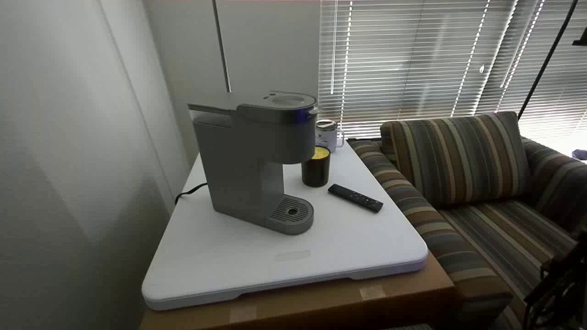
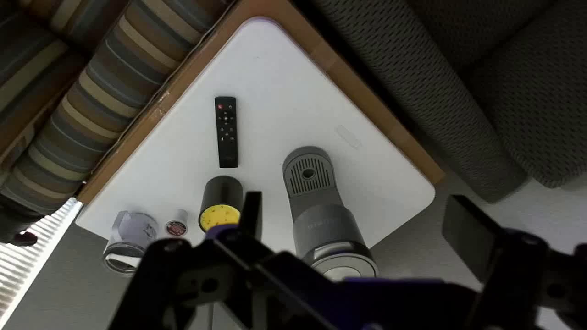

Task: Open the coffee machine chamber

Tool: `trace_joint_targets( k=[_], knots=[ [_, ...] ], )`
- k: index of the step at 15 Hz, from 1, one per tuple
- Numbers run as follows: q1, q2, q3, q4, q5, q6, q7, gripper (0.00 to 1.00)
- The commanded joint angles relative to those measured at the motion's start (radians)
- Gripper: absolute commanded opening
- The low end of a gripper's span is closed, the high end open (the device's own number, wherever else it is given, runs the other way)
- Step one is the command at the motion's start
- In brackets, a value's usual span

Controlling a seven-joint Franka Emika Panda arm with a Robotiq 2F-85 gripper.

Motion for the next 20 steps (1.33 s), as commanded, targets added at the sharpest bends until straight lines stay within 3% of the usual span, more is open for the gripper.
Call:
trace_joint_targets(
  k=[1,11,20],
  knots=[
    [-0.009,0.001,0.007,0.002,0.005,-0.002,-0.004,1.00],
    [-0.009,0.001,0.007,0.002,0.005,-0.002,-0.004,1.00],
    [0.004,0.050,-0.010,-0.001,0.017,0.217,-0.040,1.00]
  ],
)
